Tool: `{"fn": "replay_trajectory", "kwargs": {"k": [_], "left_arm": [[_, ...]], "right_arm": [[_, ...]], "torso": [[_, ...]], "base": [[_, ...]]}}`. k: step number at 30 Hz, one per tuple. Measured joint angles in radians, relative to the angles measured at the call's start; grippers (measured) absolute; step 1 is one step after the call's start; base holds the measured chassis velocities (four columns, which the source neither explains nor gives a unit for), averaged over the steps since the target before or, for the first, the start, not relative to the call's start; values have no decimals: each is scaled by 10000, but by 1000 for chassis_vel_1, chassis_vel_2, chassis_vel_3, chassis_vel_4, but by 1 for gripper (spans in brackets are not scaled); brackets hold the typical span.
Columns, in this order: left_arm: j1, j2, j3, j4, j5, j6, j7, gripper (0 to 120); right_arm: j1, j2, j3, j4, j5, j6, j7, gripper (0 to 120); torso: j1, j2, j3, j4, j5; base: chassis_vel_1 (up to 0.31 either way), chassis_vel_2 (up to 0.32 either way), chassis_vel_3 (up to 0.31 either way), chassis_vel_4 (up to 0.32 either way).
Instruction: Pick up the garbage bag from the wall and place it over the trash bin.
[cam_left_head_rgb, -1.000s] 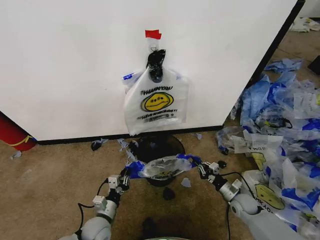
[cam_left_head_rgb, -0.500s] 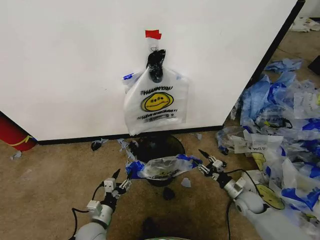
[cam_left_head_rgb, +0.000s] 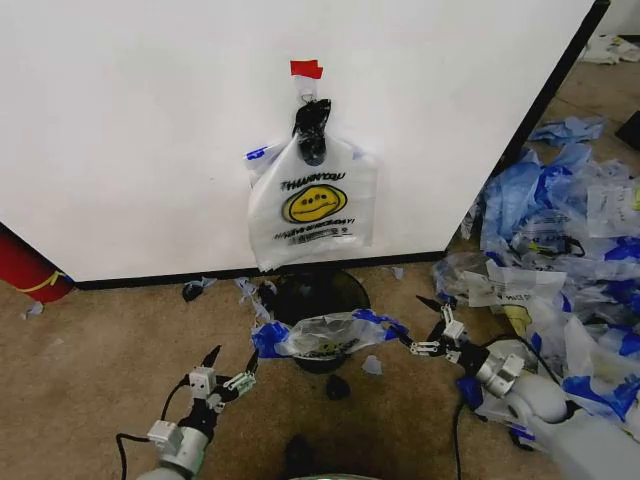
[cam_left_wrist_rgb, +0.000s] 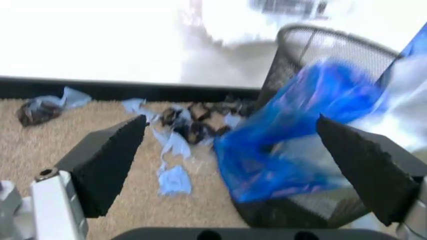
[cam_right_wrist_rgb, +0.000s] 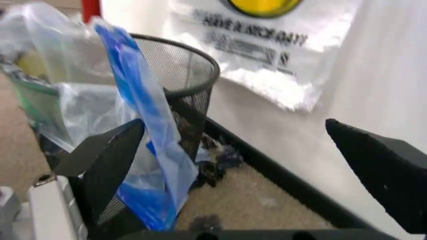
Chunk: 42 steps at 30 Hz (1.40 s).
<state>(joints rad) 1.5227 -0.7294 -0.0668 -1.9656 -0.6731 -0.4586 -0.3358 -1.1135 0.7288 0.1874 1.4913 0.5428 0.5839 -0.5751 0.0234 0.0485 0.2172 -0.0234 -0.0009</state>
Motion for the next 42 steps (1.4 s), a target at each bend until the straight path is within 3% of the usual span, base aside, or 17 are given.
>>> {"fn": "replay_trajectory", "kwargs": {"k": [4, 7, 11, 14, 17, 18, 20, 22, 24, 25, 29, 32, 38, 42], "left_arm": [[188, 177, -295, -496, 47, -2, -148, 100], [180, 461, -562, -1173, -34, 85, -276, 100], [-425, 1030, -691, -1864, -671, 485, -295, 100], [-1806, 1731, -310, -2038, -1683, 1065, -216, 100], [-3845, 2269, 548, -1615, -2642, 1563, 44, 100], [-3845, 2269, 548, -1615, -2642, 1563, 44, 100], [-5285, 2373, 1297, -1289, -3188, 1838, 217, 100], [-7358, 2267, 2910, -698, -3661, 2051, 474, 100], [-9009, 1963, 4430, -222, -3888, 2169, 595, 100], [-9009, 1963, 4430, -222, -3888, 2169, 595, 100], [-11715, 1054, 6735, 590, -4127, 2443, 630, 100], [-12791, 760, 7929, 985, -4171, 2905, 940, 100], [-14162, 730, 9358, 1653, -4384, 3920, 1897, 100], [-14633, 482, 9844, 2099, -4406, 4316, 2162, 99]], "right_arm": [[-31, -166, 330, 136, 610, 42, -829, 100], [-95, -303, 662, 535, 2249, 32, -1770, 100], [-411, -304, 1382, 1377, 3433, -203, -1378, 100], [-845, -145, 2376, 2141, 3773, -438, -459, 100], [-1330, 5, 3249, 2617, 3658, -539, 279, 100], [-1330, 5, 3249, 2617, 3658, -539, 279, 100], [-1599, 112, 3691, 2791, 3489, -558, 634, 100], [-2069, 322, 4427, 2997, 3302, -650, 993, 100], [-2417, 506, 5054, 3128, 3110, -767, 1170, 100], [-2417, 506, 5054, 3128, 3110, -767, 1170, 100], [-3058, 1055, 6352, 3288, 2495, -944, 1388, 100], [-3502, 1435, 6757, 3405, 2327, -938, 1458, 100], [-4010, 1858, 7120, 3446, 2105, -688, 1310, 100], [-4167, 1975, 7199, 3430, 2096, -586, 1177, 100]], "torso": [[0, 0, 0, -3, -1], [0, 0, 0, 0, -2], [0, 0, 0, -1, 2], [0, 0, 1, -5, -4], [0, 0, 1, 0, -1], [0, 0, 1, 0, -1], [1, 0, 1, -2, -3], [0, 0, 2, 0, 8], [1, 0, 2, -7, -7], [1, 0, 2, -7, -7], [1, 0, 2, -7, 2], [1, 0, 3, -8, 1], [1, 1, 1, 6, -3], [1, 1, 2, -5, -3]], "base": [[0, 0, 0, 0], [0, 0, 0, 0], [0, 0, 0, 0], [0, 0, 0, 0], [0, 0, 0, 0], [0, 0, 0, 0], [0, 0, 0, 0], [0, 0, 0, 0], [0, 0, 0, 0], [0, 0, 0, 0], [0, 0, 0, 0], [0, 0, 0, 0], [0, 0, 0, 0], [0, 0, 0, 0]]}}
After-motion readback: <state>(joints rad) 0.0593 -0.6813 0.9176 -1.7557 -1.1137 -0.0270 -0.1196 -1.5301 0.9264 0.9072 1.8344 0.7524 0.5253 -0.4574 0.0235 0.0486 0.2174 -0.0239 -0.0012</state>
